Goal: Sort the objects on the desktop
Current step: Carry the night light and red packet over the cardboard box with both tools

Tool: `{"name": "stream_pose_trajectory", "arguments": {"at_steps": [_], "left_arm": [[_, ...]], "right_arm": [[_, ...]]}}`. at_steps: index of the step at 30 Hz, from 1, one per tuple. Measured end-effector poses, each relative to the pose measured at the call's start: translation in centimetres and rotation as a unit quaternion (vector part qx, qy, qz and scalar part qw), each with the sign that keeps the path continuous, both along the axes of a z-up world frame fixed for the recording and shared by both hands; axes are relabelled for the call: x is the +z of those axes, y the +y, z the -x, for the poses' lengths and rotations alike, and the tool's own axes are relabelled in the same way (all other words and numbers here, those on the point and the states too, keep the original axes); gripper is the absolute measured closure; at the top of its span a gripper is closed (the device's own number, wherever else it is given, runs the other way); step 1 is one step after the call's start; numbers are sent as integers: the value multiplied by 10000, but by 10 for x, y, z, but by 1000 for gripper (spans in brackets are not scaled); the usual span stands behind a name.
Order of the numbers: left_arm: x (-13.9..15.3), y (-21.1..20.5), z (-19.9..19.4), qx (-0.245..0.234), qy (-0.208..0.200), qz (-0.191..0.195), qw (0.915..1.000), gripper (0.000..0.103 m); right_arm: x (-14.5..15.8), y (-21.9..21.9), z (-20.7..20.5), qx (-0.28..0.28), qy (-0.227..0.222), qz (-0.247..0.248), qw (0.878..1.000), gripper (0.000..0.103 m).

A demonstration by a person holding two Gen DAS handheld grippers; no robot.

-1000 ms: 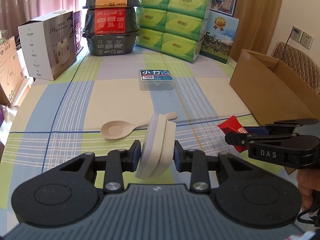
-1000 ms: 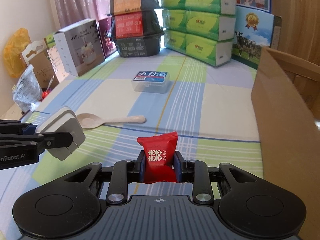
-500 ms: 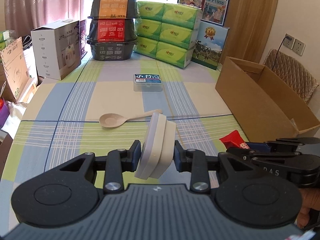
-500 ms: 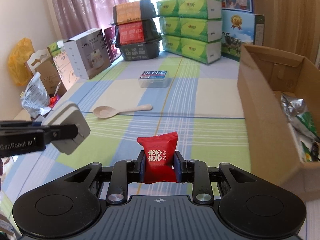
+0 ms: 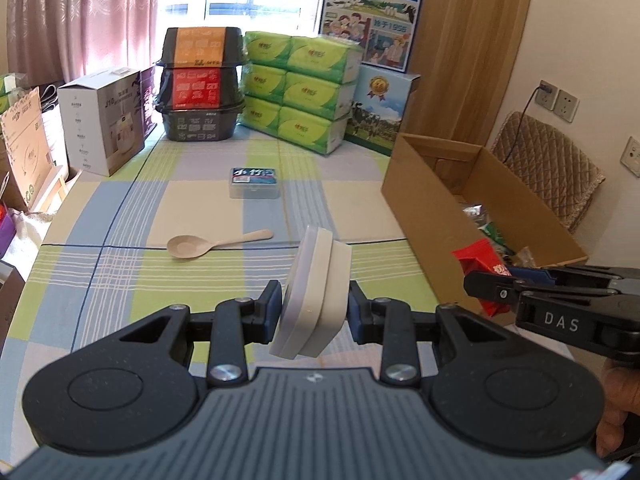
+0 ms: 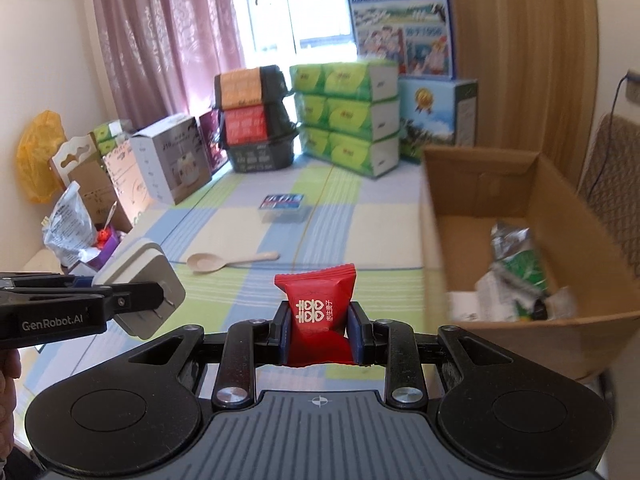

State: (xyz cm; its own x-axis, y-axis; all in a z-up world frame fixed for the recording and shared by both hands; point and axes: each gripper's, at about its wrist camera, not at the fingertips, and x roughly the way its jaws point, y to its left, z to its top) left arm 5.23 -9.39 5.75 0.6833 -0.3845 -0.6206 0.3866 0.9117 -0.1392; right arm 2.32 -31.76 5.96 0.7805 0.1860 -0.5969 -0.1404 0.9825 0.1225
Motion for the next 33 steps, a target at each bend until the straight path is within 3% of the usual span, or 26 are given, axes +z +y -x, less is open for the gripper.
{"name": "stream_pose_trajectory", "arguments": {"at_steps": [14,33], "left_arm": [[31,-86,24,-690,-187,64,9974,74],[42,-173,9,-1181,-201,-30,9928,74]], "right_arm": [[34,-96,37,-827,-124,148,9964,77],[35,-159,14,-946,-44,164,9954,77]]}}
